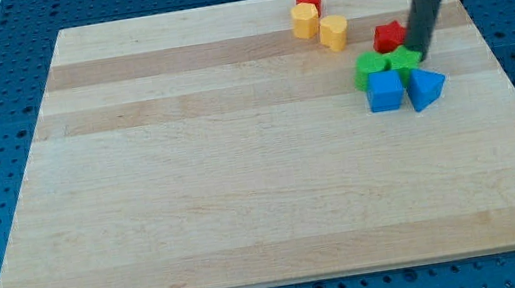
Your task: Slide the red star into the bottom right side of the heart
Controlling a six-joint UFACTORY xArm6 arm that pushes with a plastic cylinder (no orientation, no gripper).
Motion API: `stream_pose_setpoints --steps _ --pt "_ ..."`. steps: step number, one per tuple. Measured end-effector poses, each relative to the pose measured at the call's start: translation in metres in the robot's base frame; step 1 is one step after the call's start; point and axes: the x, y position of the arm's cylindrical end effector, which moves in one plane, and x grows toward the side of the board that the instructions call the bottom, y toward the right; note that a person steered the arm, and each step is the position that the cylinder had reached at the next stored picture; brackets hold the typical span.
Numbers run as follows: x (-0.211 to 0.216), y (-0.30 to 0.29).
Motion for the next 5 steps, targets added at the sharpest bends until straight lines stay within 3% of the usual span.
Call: stream_pose_setpoints --steps 1,3,5 --pt "0.001 -0.019" --pt "0.001 0.090" --pt "-0.018 0.049"
